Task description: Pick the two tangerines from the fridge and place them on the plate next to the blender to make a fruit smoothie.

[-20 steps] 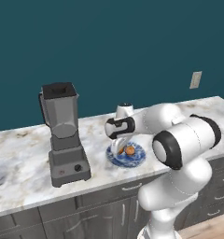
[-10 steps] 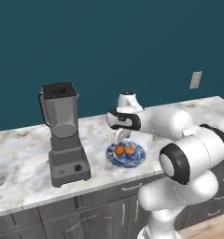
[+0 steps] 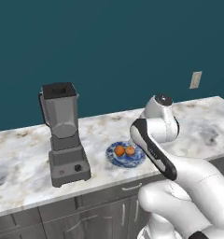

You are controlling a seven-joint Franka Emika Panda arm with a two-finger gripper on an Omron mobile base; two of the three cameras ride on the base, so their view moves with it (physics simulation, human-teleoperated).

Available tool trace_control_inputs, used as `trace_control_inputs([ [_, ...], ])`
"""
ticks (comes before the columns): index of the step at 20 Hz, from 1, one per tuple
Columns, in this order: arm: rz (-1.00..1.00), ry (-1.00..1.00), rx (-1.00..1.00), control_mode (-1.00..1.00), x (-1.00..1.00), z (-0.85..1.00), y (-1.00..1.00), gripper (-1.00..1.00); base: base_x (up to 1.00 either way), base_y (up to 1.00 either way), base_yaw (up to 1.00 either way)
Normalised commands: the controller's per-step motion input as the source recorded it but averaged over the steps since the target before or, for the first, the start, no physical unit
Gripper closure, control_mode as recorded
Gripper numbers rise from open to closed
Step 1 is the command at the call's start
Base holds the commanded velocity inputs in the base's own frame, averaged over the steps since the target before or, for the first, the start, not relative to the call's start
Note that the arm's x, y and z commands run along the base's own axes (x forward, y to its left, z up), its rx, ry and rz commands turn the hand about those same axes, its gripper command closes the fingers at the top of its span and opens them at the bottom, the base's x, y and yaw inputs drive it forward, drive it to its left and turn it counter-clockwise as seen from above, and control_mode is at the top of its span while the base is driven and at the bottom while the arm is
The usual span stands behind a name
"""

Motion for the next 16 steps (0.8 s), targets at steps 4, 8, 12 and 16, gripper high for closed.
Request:
trace_control_inputs([
  [4,0.0,-0.63,0.13,-1.0,-1.0,0.3,-0.57,-1.0,0.0,0.0,0.0],
  [8,-0.03,-0.51,0.2,-1.0,-1.0,0.85,-0.51,-1.0,0.0,0.0,0.0],
  [12,-0.07,-0.38,0.26,-1.0,-0.83,1.0,-0.72,-1.0,0.0,0.0,0.0],
  [16,-0.04,-0.22,0.09,-1.0,-0.1,0.16,-0.15,-1.0,0.0,0.0,0.0],
])
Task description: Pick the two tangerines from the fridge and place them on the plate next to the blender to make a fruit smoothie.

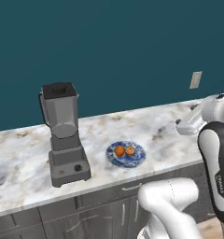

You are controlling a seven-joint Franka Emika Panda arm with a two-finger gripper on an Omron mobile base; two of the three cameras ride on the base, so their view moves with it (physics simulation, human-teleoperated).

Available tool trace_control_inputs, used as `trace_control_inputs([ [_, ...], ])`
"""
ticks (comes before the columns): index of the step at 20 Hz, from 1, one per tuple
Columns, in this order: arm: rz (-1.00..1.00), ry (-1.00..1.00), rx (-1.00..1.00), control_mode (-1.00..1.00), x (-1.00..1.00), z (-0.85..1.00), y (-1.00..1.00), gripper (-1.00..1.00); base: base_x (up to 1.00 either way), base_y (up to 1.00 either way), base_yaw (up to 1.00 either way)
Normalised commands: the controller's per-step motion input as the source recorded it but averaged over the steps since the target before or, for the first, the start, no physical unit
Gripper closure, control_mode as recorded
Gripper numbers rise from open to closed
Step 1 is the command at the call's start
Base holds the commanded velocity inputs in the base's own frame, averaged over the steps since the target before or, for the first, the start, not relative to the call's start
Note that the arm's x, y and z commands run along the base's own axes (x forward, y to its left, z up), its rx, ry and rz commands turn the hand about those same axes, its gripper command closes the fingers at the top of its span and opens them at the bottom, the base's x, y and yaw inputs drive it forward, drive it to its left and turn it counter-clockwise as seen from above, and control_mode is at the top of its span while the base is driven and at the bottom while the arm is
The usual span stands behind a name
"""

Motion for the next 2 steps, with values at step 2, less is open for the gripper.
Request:
trace_control_inputs([
  [2,0.0,0.02,-0.02,-1.0,0.02,0.0,0.0,-1.0,0.0,0.0,0.0],
])
